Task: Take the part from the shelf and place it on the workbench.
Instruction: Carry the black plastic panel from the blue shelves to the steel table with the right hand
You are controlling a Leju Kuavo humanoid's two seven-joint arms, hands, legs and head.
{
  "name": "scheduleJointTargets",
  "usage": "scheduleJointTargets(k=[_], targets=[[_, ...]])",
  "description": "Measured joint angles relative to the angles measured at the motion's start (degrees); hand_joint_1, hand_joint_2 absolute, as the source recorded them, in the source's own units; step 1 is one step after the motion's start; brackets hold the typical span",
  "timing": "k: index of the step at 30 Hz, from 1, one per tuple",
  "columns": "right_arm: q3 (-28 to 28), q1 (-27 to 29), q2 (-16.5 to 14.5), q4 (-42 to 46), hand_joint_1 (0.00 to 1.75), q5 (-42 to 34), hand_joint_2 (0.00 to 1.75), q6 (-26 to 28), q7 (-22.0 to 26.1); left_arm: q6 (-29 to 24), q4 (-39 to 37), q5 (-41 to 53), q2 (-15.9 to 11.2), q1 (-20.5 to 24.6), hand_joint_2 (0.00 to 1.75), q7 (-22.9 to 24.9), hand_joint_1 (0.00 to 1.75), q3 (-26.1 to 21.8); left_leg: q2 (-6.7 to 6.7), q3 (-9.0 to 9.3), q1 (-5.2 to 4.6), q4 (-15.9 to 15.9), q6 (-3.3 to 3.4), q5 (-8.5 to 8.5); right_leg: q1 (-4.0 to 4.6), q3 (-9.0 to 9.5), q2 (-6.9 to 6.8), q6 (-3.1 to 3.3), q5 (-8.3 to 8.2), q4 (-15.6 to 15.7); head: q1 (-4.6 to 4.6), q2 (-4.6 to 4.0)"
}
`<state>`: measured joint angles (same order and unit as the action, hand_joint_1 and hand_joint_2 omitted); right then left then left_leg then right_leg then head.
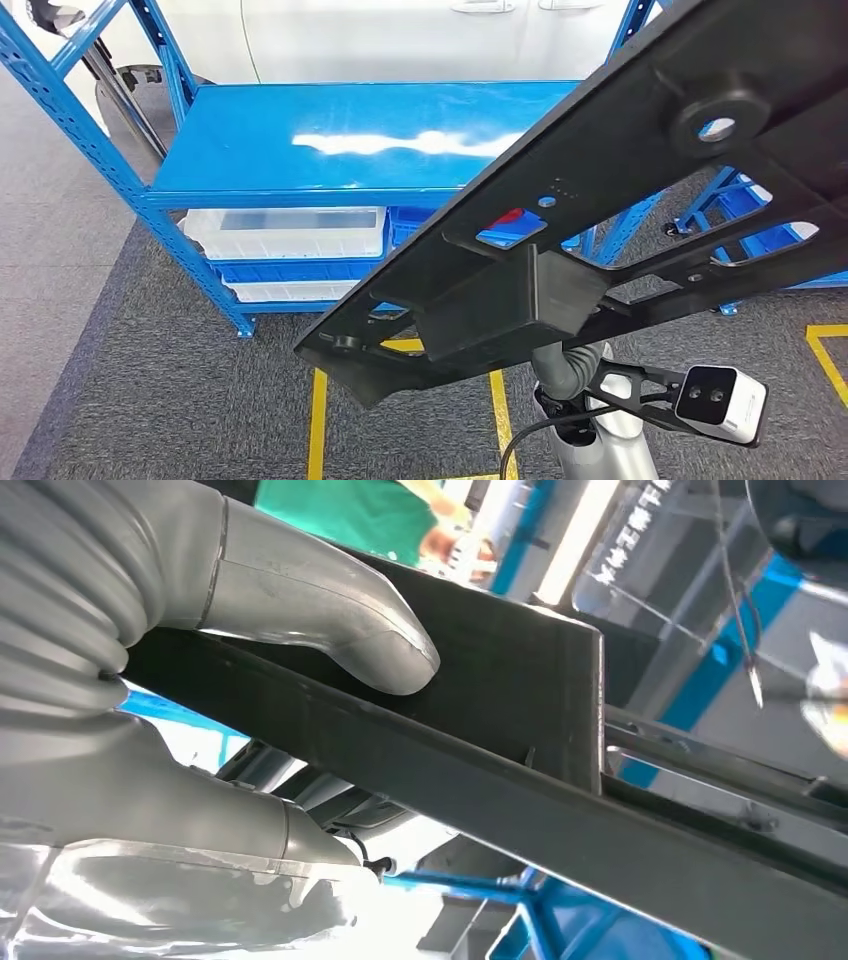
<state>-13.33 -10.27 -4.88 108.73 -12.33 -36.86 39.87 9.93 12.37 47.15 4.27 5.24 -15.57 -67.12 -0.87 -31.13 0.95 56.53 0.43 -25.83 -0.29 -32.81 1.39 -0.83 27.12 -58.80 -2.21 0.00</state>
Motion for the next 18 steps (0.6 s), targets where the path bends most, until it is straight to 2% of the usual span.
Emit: scheduleJointTargets(k=[1,3,4,5,6,7,9,10,11,13,14,16,18], targets=[[0.0,-0.1,0.0,0.3,1.75,0.6,1.75,-0.1,0.0,-0.1,0.0,-0.1,0.0,0.0,0.0,0.0,0.0,0.0,0.5,0.0,0.17,-0.2,0.26,0.15,-0.02,-1.14,-0.21,-0.26,1.41,-2.3,0.01,0.0],[0.1,-0.1,0.0,1.0,1.75,2.2,1.75,-0.1,0.0,-0.3,0.0,-0.1,0.0,0.0,0.0,0.0,0.0,-0.1,1.47,-0.15,0.12,-0.3,0.52,0.22,-0.26,-4.86,-0.64,-0.73,5.1,-10.0,0.01,0.0],[0.2,0.1,0.1,1.4,1.75,3.0,1.75,0.1,0.0,-0.5,0.0,-0.1,0.0,0.0,0.0,0.0,0.0,-0.1,1.97,-0.21,0.1,-0.2,0.54,0.22,-0.37,-6.55,-0.72,-0.94,6.21,-13.4,0.01,0.0],[0.3,0.2,0.1,1.8,1.75,3.7,1.75,0.2,0.0,-0.7,0.0,0.0,0.0,0.0,0.0,0.0,0.0,-0.2,2.48,-0.26,0.09,-0.2,0.55,0.2,-0.46,-7.43,-0.81,-1.08,6.32,-15.2,0.01,0.0],[0.4,0.3,0.1,2.2,1.75,4.2,1.75,0.4,0.0,-0.8,0.0,0.1,0.0,0.0,0.0,0.1,0.0,-0.2,2.95,-0.27,0.09,-0.1,0.52,0.15,-0.52,-7.17,-1.01,-1.14,5.31,-14.6,0.01,0.0],[0.4,0.3,0.1,2.7,1.75,4.6,1.75,0.7,0.0,-1.1,0.0,0.2,0.0,0.0,0.0,0.1,0.0,-0.2,3.41,-0.23,0.09,0.0,0.44,0.08,-0.55,-5.74,-1.43,-1.1,3.41,-11.7,0.01,0.0],[0.5,0.2,0.1,3.7,1.75,5.3,1.75,1.4,0.0,-1.8,0.0,0.7,0.1,0.0,0.0,0.6,0.0,-0.2,4.2,-0.09,-0.11,0.3,0.07,-0.18,-0.25,-1.67,-3.89,-0.61,-0.19,-3.4,0.01,0.0],[0.5,0.2,0.1,4.2,1.75,5.6,1.75,1.9,0.0,-2.4,0.0,1.0,0.1,0.0,0.0,1.1,0.0,-0.2,4.59,-0.06,-0.28,0.4,-0.17,-0.3,-0.02,-0.38,-4.84,-0.2,-1.12,-0.5,0.01,0.0],[0.5,0.1,0.1,4.6,1.75,5.9,1.75,2.5,0.0,-3.1,0.0,1.3,0.0,0.0,0.0,1.5,0.0,-0.2,5.01,-0.04,-0.44,0.5,-0.44,-0.41,0.22,0.13,-5.47,0.2,-1.36,1.0,0.0,0.0],[0.5,0.1,0.1,5.5,1.75,6.2,1.75,3.7,0.0,-4.6,0.0,1.9,0.0,0.1,0.0,2.5,0.0,-0.2,6.02,0.01,-0.53,0.5,-1.02,-0.52,0.4,-0.19,-4.55,0.95,-1.41,1.2,0.0,0.0],[0.5,0.2,0.1,6.0,1.75,6.3,1.75,4.1,0.0,-5.5,0.0,2.1,-0.1,0.1,0.0,2.9,0.0,-0.2,5.9,-0.02,-0.41,0.7,-1.38,-0.8,0.34,-0.24,-3.99,1.3,-1.56,1.3,-0.01,0.0],[0.5,0.3,0.1,6.8,1.75,6.1,1.75,4.6,0.0,-7.3,0.0,2.2,-0.3,0.1,0.0,3.6,0.0,-0.2,4.1,-1.12,-0.13,3.5,-1.93,-2.87,0.12,-0.27,-2.87,2.02,-1.91,1.6,-0.01,0.0],[0.5,0.6,0.1,7.3,1.75,5.8,1.75,4.9,0.1,-8.3,0.0,1.5,-0.5,-0.1,0.0,4.3,0.0,-0.4,1.94,-4.44,0.01,10.8,-2.22,-6.76,0.06,-0.36,-1.64,2.44,-2.07,1.6,-0.01,0.0]])
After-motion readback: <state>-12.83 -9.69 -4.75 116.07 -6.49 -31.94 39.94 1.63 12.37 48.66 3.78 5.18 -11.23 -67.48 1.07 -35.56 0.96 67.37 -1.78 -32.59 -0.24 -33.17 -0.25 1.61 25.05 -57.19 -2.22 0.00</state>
